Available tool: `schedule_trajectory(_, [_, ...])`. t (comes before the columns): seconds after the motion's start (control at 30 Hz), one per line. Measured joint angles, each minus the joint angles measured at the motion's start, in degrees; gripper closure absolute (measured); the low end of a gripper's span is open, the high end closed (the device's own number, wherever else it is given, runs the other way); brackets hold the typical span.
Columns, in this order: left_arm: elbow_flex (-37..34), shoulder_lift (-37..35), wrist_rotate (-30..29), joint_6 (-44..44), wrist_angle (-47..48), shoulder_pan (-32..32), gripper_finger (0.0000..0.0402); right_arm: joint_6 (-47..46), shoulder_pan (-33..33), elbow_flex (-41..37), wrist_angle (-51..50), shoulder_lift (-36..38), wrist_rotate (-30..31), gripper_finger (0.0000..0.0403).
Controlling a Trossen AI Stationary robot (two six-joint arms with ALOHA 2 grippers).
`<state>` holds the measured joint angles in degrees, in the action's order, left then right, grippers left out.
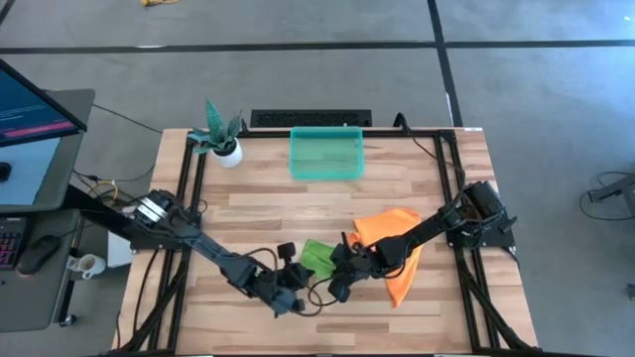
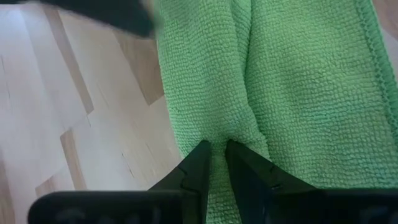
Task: Roll towel into tight, uniform cylinder
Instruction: Roll the green microfiber towel
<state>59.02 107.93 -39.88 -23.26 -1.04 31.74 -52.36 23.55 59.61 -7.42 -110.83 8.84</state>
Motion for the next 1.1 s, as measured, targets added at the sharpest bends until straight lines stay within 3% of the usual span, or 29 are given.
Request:
schedule_trajectory(0.23, [0.0,2.9,3.6,-0.7,0.5,-3.7,0.0401,-0.1,-0.1,0.0,0.0,0.0,0.0,0.0318])
schedule_trajectory(0.43, [0.1,2.8,9.3,-6.4,4.2,-5.4,0.0401,-0.1,-0.1,0.0,0.0,0.0,-0.1,0.0318])
schedule_trajectory(0.6, [0.2,2.7,8.3,-13.1,10.0,-5.7,0.0402,-0.2,-0.2,0.0,0.4,0.0,-1.3,0.0318])
schedule_trajectory(1.1, [0.1,2.7,11.4,-16.9,10.9,-5.7,0.0401,1.8,-0.5,0.0,0.5,0.0,-1.7,0.0315])
